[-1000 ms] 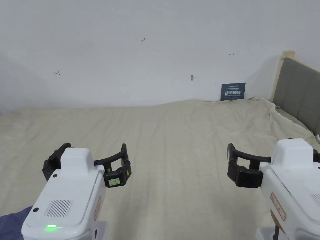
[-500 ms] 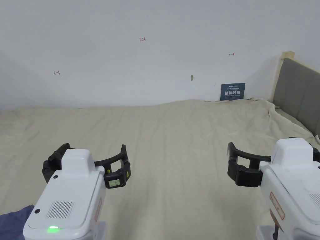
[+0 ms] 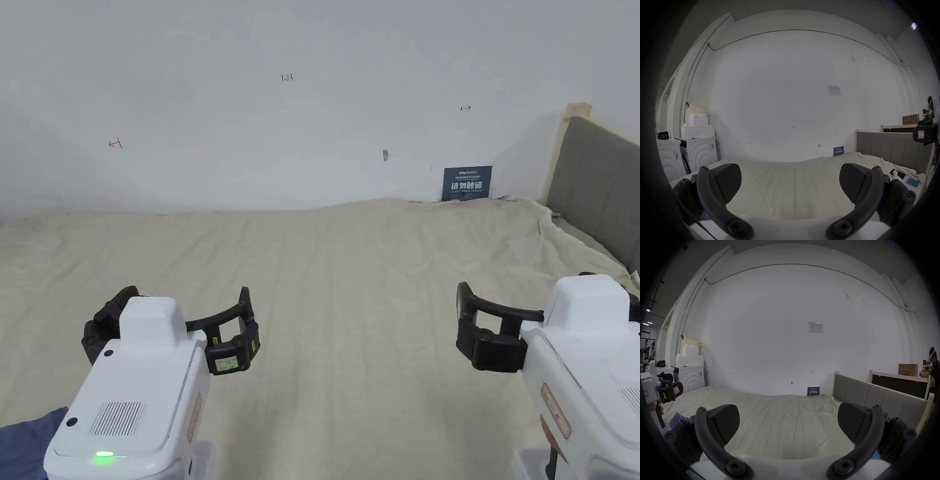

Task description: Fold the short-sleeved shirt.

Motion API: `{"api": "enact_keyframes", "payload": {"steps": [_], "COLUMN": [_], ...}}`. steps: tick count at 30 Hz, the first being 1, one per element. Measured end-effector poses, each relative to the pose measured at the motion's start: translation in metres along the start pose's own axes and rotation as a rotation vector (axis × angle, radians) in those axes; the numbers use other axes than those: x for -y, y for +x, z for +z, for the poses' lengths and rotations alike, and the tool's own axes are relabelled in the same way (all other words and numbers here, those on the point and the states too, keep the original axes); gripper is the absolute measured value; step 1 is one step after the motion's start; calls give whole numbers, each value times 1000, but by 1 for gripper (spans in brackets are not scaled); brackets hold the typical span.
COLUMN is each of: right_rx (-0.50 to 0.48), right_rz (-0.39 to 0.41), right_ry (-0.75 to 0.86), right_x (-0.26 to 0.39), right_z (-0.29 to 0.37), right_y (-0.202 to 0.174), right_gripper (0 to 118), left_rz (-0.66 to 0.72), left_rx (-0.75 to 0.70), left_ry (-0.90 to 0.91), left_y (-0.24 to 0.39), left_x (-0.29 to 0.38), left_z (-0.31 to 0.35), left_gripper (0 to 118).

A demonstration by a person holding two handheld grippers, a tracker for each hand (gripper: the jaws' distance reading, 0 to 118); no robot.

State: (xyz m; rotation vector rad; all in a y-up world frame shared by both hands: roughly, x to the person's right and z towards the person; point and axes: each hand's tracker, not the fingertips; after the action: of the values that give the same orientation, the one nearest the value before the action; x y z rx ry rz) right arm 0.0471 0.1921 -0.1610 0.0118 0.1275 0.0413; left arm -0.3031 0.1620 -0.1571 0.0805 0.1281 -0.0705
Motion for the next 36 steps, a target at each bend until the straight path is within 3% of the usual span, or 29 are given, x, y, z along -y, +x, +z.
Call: {"api": "enact_keyframes", "payload": {"steps": [36], "right_rx": [-1], "right_rz": [5], "right_ry": [10], "right_x": [-2], "right_z": [3], "right_y": [-3], "right_gripper": [118], "left_rz": [13], "left_rx": [3], "left_ry": [5], "left_y": [-2], "left_x": [-1], "left_z": [2], "left_gripper": [118]}}
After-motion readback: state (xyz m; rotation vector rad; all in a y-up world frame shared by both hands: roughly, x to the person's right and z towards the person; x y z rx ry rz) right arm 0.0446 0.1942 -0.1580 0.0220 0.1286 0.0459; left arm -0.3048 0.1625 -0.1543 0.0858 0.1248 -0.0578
